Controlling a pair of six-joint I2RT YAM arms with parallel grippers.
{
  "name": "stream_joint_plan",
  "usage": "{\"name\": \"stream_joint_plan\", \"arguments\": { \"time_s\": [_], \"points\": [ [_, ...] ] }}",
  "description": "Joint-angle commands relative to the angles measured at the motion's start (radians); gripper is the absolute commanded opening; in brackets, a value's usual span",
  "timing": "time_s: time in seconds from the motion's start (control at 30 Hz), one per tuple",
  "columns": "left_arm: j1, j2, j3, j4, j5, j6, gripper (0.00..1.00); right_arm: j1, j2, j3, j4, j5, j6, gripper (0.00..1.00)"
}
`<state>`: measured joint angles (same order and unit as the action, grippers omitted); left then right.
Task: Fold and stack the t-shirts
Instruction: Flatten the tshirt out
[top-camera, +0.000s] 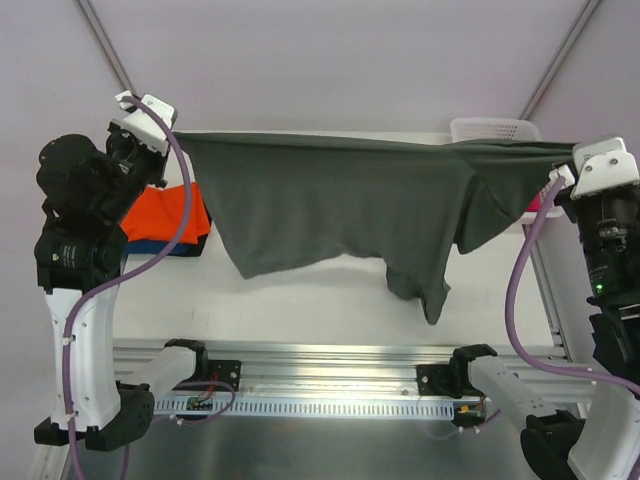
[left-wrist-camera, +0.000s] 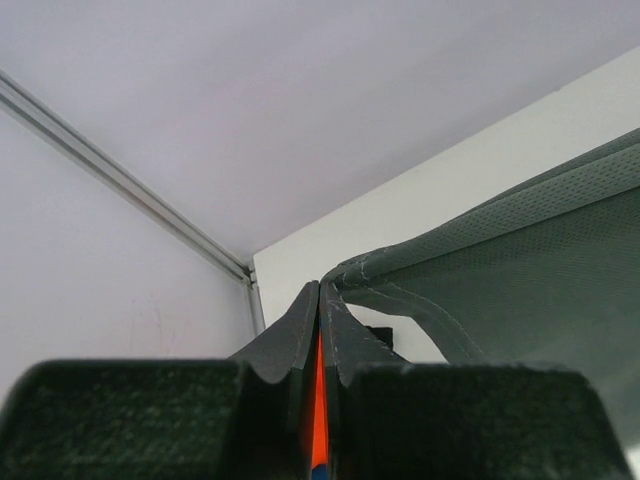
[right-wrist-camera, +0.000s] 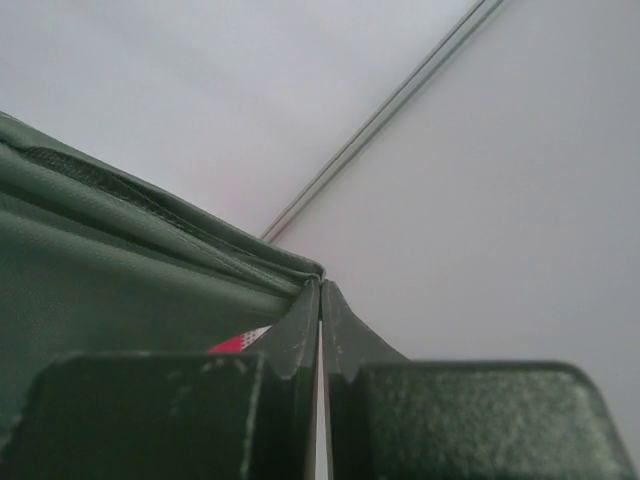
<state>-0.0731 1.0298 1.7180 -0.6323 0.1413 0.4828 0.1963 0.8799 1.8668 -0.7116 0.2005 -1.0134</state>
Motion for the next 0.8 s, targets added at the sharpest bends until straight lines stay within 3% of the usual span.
{"name": "stream_joint_plan", "arguments": {
  "time_s": [0.0,0.23,0.37,0.5,0.53,0.57,0.63,0.77],
  "points": [
    [0.016,0.042,-0.005,-0.003,-0.129,0.040,0.00,-0.018,0.008,-0.006,0.087,0.171,-0.131,0.01],
    [0.016,0.186,-0.011,0.002,-0.131,0.046,0.00,-0.024,0.091,-0.139,0.224,0.122,-0.237,0.01],
    [0.016,0.300,-0.011,0.014,-0.106,0.057,0.00,-0.049,0.206,-0.210,0.242,0.031,-0.157,0.01],
    [0.016,0.418,0.032,0.013,-0.033,0.062,0.00,-0.044,0.387,-0.137,0.225,-0.015,-0.049,0.01],
    [0.015,0.456,0.032,0.014,0.012,0.051,0.10,-0.043,0.419,-0.111,0.215,-0.024,-0.030,0.01],
    [0.016,0.472,0.019,0.011,0.038,0.021,0.35,-0.032,0.482,-0.080,0.190,-0.042,-0.011,0.01],
    [0.015,0.507,-0.006,0.013,0.099,-0.009,0.69,-0.011,0.530,-0.009,0.181,-0.050,-0.001,0.01],
    [0.027,0.575,-0.008,0.013,0.132,-0.146,0.85,0.077,0.634,0.158,0.149,-0.140,0.045,0.01]
  ]
}}
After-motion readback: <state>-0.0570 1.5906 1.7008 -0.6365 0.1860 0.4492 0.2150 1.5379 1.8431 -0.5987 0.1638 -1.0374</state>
